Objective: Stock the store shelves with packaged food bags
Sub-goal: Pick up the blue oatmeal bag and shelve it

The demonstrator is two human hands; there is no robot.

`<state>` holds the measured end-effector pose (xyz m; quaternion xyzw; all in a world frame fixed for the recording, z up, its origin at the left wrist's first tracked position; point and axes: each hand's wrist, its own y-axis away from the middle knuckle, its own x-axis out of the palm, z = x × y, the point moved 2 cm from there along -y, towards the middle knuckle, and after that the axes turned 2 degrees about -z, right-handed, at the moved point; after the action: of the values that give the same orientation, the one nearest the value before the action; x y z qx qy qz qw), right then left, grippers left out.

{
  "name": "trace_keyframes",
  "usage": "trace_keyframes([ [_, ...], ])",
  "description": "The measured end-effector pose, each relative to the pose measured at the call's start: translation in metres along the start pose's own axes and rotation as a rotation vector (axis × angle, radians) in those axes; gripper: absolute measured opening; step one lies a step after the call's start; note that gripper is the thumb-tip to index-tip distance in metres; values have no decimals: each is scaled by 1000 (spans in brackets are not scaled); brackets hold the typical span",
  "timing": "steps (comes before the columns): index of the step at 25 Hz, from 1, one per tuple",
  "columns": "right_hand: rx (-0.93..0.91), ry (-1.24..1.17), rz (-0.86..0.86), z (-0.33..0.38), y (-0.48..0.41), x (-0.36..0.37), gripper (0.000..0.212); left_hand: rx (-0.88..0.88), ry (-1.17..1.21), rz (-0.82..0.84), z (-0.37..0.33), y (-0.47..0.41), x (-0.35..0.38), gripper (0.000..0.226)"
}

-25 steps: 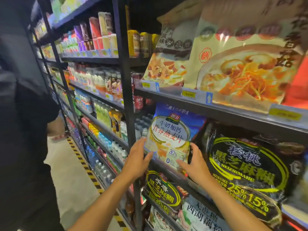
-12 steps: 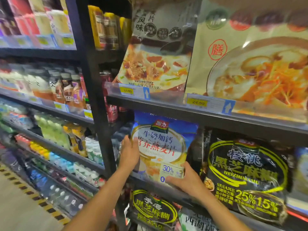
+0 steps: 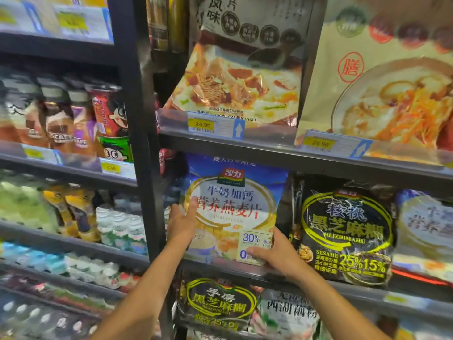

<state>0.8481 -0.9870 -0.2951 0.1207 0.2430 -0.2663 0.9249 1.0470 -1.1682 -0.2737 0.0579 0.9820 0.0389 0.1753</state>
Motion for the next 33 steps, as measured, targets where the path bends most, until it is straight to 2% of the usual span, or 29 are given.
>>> trace_keyframes([
  [6, -36, 67, -107, 40, -4, -26, 40, -31, 117, 45, -16, -10, -2, 93],
  [9, -38, 76, -145, 54, 6, -44, 62, -49, 191, 101, -23, -11, 1, 86],
  [10, -45, 74, -158, 57, 12, -48, 63, -54, 224, 109, -25, -9, 2, 83],
  [14, -86, 40, -167, 71, 42, -56, 55, -49, 244, 149, -22, -4, 4, 86],
  [16, -102, 1, -150, 77, 55, -60, 51, -30, 251, 185, -21, -1, 2, 78],
  [18, -93, -40, -117, 84, 68, -66, 46, -22, 303, 285, -21, 3, -3, 64],
  [20, -69, -83, -24, 83, 81, -71, 45, -50, 430, 475, -19, 13, -9, 60],
  [23, 9, -207, 41, 64, 97, -75, 73, -126, 578, 717, -18, 42, -23, 47],
  [27, 142, -349, 63, 14, 115, -64, 100, -293, 690, 843, 2, 76, -32, 37],
  [30, 189, -446, 36, -20, 143, -52, 98, -319, 662, 833, 29, 100, -35, 35],
  [33, 220, -478, 9, -51, 180, -45, 88, -280, 608, 855, 58, 127, -28, 49],
])
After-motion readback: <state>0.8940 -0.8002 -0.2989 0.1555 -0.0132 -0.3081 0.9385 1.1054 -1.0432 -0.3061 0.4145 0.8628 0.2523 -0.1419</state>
